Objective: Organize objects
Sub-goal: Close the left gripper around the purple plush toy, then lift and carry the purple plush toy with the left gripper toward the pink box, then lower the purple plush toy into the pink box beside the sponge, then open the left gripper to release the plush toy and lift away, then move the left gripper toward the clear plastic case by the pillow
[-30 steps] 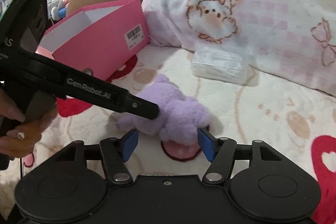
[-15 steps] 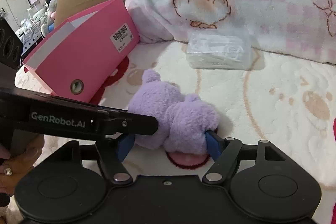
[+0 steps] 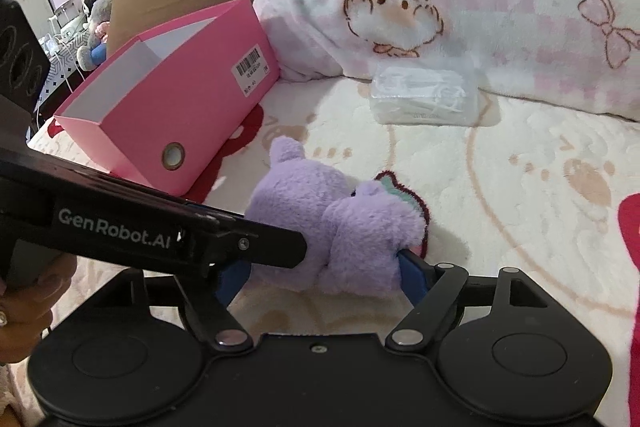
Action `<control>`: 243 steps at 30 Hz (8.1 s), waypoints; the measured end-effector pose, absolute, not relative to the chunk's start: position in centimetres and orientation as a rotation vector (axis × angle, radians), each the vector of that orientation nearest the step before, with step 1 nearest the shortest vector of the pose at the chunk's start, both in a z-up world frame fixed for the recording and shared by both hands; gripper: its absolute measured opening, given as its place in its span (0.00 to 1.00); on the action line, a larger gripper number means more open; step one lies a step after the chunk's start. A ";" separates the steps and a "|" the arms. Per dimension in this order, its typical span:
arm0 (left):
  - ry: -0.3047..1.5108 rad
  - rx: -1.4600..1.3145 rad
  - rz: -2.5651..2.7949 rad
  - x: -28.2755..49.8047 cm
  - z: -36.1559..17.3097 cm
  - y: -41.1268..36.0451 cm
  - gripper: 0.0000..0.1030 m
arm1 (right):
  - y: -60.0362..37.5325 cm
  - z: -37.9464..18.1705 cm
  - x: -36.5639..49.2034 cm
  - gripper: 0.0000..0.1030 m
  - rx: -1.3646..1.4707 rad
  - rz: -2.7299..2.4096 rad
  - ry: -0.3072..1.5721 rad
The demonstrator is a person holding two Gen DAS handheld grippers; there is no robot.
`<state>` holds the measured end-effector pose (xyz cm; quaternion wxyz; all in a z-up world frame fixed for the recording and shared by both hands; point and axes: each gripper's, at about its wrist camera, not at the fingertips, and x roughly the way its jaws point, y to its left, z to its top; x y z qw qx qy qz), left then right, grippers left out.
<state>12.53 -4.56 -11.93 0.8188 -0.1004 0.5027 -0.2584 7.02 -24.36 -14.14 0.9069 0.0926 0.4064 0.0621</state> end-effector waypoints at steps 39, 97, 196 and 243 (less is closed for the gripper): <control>1.122 -0.303 -0.530 3.9 -2.6 1.6 0.36 | -15.1 -4.1 0.3 0.89 0.100 0.090 0.903; 0.762 -0.485 -0.527 16.2 1.9 19.0 0.39 | -5.1 4.3 18.6 0.40 -0.311 0.203 0.759; 1.062 -0.148 -0.228 7.1 7.6 16.0 0.68 | -5.3 4.5 11.2 0.79 -0.067 0.364 0.872; 1.213 0.087 -0.311 5.5 2.1 1.0 0.90 | -15.0 -1.3 1.2 0.89 -0.067 0.184 0.866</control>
